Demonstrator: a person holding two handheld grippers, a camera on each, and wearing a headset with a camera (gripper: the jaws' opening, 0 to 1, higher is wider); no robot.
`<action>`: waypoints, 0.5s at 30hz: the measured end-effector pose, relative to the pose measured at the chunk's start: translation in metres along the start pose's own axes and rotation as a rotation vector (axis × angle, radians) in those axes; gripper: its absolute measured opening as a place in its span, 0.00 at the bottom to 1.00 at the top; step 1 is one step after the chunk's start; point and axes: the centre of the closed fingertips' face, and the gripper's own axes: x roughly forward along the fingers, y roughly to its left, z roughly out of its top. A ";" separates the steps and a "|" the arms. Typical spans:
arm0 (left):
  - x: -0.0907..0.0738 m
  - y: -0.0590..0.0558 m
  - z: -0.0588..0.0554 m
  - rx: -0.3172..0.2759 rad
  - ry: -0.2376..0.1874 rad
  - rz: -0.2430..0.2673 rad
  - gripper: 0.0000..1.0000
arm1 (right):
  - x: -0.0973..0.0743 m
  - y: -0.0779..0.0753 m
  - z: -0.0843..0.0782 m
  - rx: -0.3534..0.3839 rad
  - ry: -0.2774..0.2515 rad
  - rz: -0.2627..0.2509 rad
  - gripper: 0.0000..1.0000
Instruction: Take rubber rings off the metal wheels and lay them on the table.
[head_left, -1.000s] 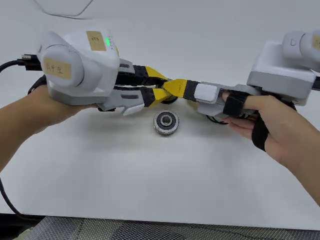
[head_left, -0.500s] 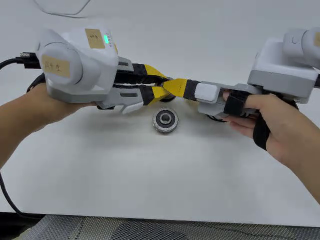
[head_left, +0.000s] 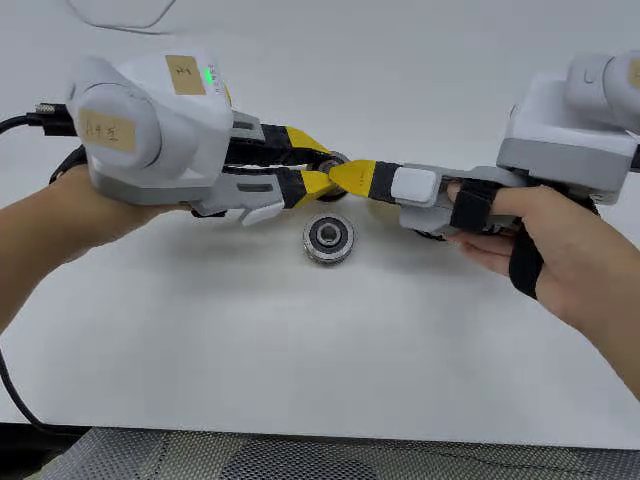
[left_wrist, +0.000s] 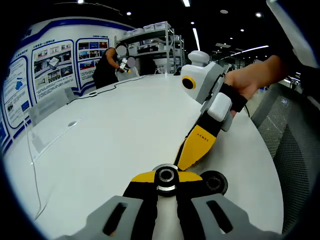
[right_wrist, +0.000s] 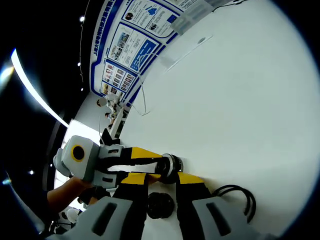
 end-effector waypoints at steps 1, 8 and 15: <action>0.000 0.000 0.000 0.000 0.000 0.000 0.12 | 0.000 0.000 0.000 -0.001 -0.002 0.001 0.23; 0.000 0.000 0.000 0.001 0.000 0.000 0.12 | -0.003 -0.001 0.002 0.007 -0.036 0.004 0.23; 0.000 0.001 0.000 0.000 0.000 0.001 0.12 | -0.004 0.000 0.007 0.000 -0.050 0.013 0.18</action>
